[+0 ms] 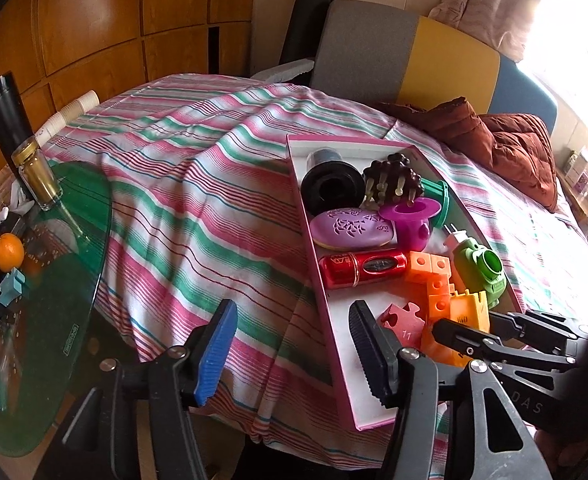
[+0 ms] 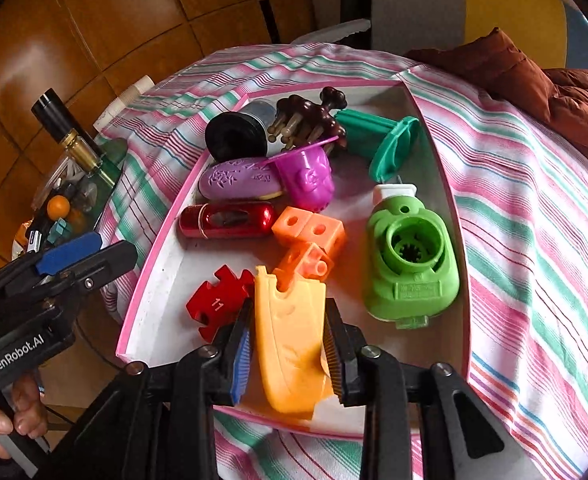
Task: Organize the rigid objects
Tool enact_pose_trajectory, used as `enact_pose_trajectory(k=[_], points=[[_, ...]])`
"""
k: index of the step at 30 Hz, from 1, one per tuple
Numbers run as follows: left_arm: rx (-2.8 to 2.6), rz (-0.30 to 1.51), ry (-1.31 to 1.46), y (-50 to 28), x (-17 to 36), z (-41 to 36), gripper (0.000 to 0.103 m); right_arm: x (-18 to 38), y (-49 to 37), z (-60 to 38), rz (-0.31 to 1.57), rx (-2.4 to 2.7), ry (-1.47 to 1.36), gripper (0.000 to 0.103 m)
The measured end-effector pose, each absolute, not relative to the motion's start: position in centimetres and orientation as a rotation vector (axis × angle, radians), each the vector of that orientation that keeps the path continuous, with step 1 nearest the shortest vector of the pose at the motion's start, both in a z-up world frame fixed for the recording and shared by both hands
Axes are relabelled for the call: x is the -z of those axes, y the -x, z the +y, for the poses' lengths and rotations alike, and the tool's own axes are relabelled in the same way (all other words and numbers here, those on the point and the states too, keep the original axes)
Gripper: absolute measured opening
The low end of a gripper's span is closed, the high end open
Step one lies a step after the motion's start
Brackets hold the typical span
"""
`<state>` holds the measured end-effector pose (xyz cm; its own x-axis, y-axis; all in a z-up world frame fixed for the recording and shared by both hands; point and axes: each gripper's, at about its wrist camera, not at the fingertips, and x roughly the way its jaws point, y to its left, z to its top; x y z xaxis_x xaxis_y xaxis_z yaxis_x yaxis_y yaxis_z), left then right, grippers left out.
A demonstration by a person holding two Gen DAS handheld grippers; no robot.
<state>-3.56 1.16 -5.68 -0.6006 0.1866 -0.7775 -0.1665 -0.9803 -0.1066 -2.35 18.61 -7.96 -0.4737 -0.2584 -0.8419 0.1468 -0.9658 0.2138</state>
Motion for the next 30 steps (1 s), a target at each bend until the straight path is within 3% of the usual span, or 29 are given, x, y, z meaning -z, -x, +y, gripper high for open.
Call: enact_pose_trajectory(k=[2,11,19,30], points=[[-2.646,-0.033,1.286,3.5,5.6,1.2,0.06,7.6,2.0,19.0,-0.184,2.511,-1.456,0.04],[-2.661,-0.02,1.257,3.0,5.0,1.4,0.067,6.4,0.8,19.5,-0.126,2.619,-1.396,0.04],[-2.681,0.007,1.233,2.3,4.2,1.3,0.067,4.8,0.6,19.7,-0.139,2.688,-1.297,0.04],[-2.753,0.044,1.211,0.6,2.5,-0.3,0.071,3.6,0.5,17.7,0.023,2.701,-1.243,0.04]])
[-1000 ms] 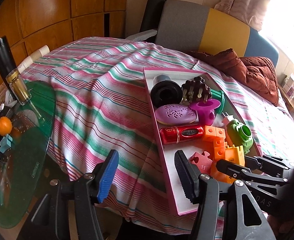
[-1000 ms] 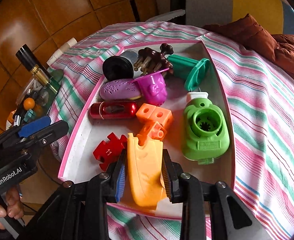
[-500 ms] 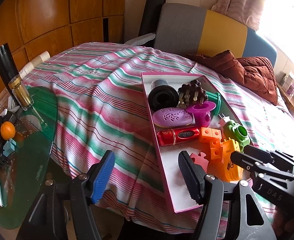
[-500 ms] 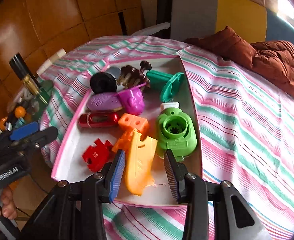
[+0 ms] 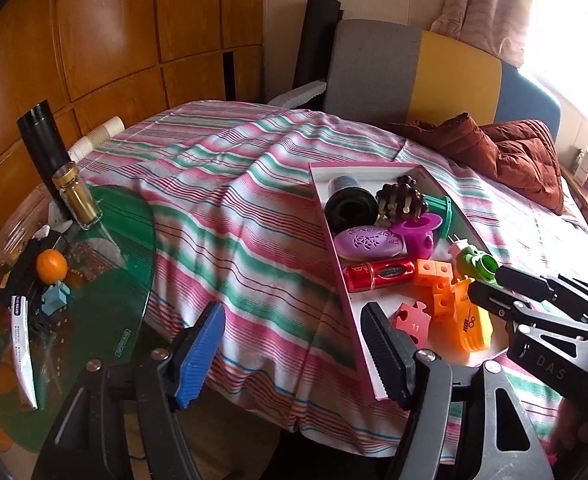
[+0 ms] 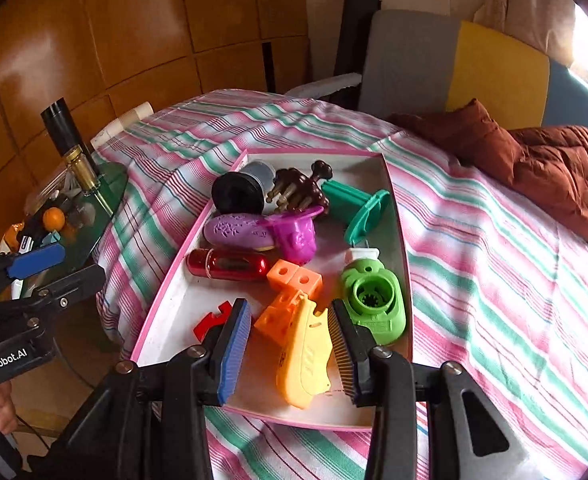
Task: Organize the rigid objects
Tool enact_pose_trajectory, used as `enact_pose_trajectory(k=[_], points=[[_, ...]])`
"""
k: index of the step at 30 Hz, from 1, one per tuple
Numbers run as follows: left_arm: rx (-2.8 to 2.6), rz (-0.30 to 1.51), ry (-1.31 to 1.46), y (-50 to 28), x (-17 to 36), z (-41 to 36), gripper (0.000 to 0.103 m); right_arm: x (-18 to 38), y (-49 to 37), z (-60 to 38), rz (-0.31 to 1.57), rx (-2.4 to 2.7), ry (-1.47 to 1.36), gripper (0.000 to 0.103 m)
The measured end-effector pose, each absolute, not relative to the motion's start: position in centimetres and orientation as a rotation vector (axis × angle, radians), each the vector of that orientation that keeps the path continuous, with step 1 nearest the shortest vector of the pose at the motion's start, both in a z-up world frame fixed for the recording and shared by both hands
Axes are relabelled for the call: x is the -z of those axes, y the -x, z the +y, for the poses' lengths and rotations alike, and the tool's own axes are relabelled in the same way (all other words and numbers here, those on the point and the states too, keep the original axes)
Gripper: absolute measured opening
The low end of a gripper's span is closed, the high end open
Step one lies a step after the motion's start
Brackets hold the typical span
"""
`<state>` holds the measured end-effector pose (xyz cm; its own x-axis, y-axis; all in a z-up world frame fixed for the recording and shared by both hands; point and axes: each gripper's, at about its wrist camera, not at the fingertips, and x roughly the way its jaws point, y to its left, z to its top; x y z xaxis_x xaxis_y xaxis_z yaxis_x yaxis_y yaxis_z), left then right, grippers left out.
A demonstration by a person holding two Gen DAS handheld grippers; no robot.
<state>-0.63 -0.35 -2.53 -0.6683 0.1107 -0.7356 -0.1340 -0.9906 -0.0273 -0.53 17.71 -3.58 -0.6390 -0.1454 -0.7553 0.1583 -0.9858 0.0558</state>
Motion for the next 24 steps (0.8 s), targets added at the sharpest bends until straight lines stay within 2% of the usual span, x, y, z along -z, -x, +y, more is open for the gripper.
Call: enact_pose_trajectory(k=[4,7,10,16,24], points=[[-2.767,0.064,1.202,0.3,2.3,-0.3,0.072,3.1,0.5,17.1,0.036,2.735,-1.212,0.04],[-2.789,0.08,1.167,-0.1,2.0,0.0,0.081,2.7,0.4,16.9,0.052,2.776,-1.211,0.04],[-2.79,0.08,1.136,-0.2,1.7,0.7,0.083,2.3,0.0,17.2,0.043,2.823,-1.214,0.04],[-2.788,0.039,1.096,0.1,0.7,2.1,0.102,1.5,-0.9,19.3,-0.04,2.902,-1.22,0.04],[-2.827,0.071,1.133,-0.1,0.5,3.9,0.103,0.9,-2.0,20.5,-0.079,2.952,-1.191,0.042]])
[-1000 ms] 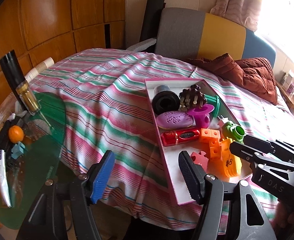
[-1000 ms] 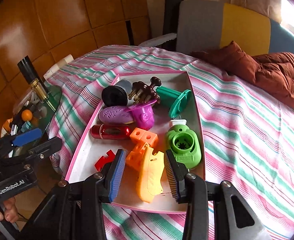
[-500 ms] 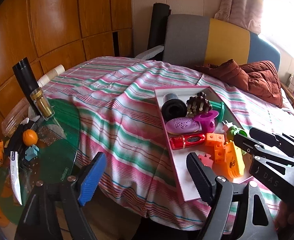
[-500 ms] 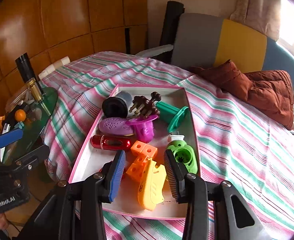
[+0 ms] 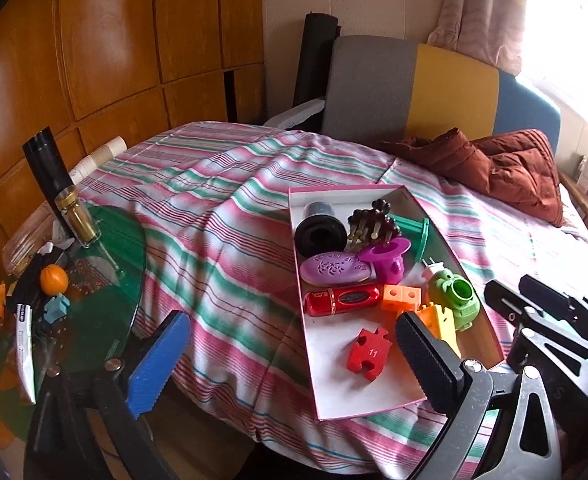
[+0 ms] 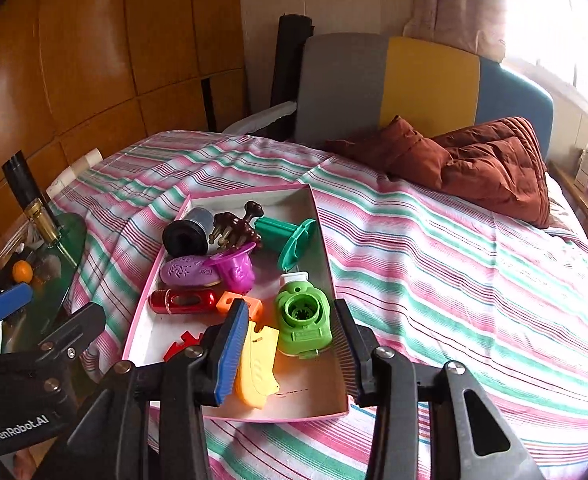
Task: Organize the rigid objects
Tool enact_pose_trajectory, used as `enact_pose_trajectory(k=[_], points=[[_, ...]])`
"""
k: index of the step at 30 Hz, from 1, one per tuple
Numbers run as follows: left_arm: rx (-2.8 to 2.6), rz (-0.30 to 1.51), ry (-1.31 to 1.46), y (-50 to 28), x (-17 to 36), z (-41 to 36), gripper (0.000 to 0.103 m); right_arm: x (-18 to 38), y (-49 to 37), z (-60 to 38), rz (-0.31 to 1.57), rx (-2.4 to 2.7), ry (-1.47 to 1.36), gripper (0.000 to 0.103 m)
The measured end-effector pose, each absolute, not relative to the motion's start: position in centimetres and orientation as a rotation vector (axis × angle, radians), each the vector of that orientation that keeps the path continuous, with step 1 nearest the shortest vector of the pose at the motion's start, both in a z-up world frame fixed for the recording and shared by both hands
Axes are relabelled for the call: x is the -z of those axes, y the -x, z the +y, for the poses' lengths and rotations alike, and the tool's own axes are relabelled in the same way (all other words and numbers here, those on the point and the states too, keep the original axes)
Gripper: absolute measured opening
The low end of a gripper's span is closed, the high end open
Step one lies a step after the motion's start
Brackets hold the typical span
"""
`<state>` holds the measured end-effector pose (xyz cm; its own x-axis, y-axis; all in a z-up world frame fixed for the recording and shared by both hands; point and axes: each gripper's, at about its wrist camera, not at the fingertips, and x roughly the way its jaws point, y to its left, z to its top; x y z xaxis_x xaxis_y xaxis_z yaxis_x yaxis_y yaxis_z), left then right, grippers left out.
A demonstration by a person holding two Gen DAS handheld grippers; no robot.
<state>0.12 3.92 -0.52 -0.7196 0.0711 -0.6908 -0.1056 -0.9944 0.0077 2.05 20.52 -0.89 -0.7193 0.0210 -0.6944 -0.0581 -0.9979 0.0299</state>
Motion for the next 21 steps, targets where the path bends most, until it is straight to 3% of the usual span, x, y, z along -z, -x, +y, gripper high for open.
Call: enact_pose_trajectory(k=[9,21], points=[[-2.854,0.125,1.177,-0.6,1.6,4.2,0.103,1.1,-3.0,21.4,0.125,-2.842,1.147,0.042],[-2.84,0.059,1.171,-0.7,1.4,3.6,0.103,1.1,-2.6,20.3,0.11,-2.851,1.151,0.042]])
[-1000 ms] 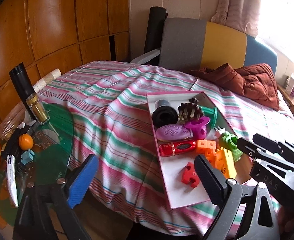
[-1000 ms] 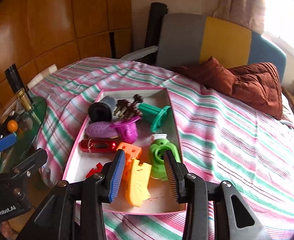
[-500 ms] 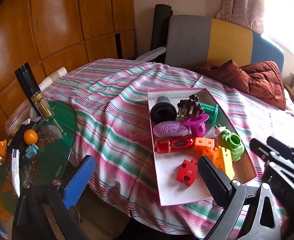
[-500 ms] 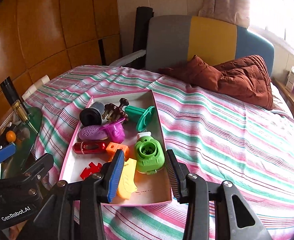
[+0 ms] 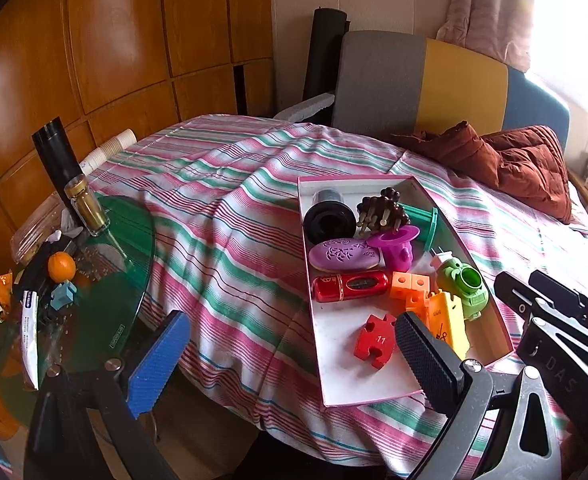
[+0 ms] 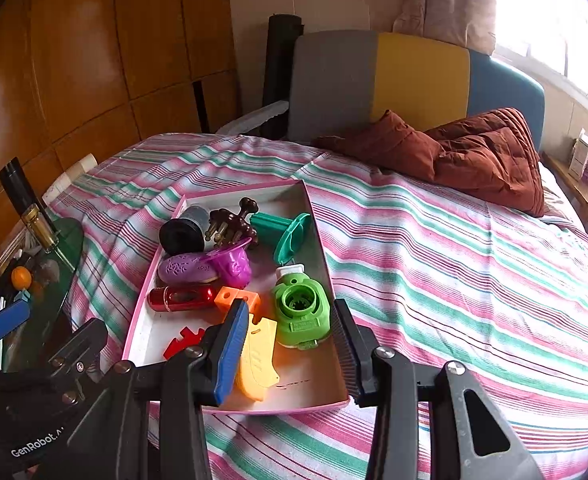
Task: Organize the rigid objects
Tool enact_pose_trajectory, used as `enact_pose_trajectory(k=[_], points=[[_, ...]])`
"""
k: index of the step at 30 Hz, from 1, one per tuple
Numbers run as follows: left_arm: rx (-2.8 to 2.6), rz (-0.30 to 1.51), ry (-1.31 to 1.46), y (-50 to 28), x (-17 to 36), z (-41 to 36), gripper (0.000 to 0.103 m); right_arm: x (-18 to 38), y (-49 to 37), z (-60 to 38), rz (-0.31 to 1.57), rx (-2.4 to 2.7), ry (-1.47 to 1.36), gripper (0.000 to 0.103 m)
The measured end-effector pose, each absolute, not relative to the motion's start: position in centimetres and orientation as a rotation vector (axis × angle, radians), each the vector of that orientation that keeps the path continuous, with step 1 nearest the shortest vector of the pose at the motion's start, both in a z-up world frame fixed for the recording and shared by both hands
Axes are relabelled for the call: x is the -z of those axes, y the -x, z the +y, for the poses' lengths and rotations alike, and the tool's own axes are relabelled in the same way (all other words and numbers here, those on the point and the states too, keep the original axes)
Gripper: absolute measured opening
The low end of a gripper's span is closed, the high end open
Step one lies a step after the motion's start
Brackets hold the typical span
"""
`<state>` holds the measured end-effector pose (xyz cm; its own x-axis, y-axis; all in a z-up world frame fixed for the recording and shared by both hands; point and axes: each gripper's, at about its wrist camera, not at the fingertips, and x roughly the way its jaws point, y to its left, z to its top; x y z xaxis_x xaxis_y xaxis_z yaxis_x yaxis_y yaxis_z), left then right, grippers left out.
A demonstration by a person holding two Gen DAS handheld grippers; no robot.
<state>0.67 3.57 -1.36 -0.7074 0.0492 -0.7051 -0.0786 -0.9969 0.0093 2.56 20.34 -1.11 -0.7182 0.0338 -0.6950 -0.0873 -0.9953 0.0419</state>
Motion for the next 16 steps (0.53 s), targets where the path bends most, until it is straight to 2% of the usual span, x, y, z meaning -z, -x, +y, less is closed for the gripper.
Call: enact_pose_trajectory(k=[16], points=[[-2.845,0.061,1.133,-0.3,1.8,3.7,0.1,2.0,-1.9,19.2,0.057,-2.869,1.204,0.042]])
